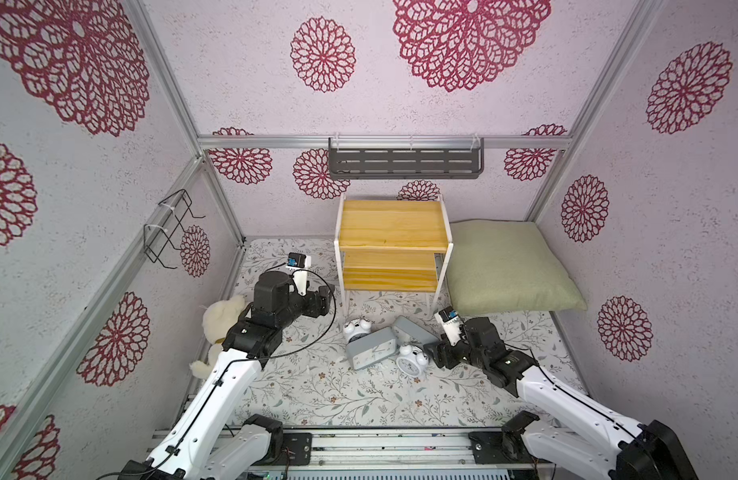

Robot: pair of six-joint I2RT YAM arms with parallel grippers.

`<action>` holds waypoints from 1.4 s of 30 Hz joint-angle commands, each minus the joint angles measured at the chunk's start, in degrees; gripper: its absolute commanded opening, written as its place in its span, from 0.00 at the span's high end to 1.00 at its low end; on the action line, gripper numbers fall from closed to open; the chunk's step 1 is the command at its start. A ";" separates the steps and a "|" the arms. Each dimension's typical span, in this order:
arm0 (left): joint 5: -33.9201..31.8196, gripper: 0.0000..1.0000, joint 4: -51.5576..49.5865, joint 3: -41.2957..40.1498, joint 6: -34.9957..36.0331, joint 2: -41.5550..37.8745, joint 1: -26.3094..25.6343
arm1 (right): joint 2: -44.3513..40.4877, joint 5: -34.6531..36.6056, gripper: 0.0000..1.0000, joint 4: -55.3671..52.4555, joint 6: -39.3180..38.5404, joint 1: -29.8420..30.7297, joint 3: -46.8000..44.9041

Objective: Place the alarm clocks on the shelf by style
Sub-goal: Pick up the alarm from the center of the board.

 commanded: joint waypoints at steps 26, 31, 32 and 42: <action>5.43 0.19 1.01 0.15 2.23 -2.29 -0.16 | -8.29 -1.02 0.84 -2.67 -2.35 0.71 6.77; 10.32 0.18 1.86 1.45 3.72 -2.39 -0.14 | -9.29 -4.15 0.86 -3.86 -3.00 0.74 10.47; 11.82 0.18 1.56 2.08 4.44 -2.05 -0.12 | -9.12 -4.56 0.86 -4.36 -3.28 0.74 11.70; 28.38 0.13 -0.14 8.18 13.58 3.34 -0.16 | -7.23 -12.75 0.88 -6.78 -6.76 0.65 21.08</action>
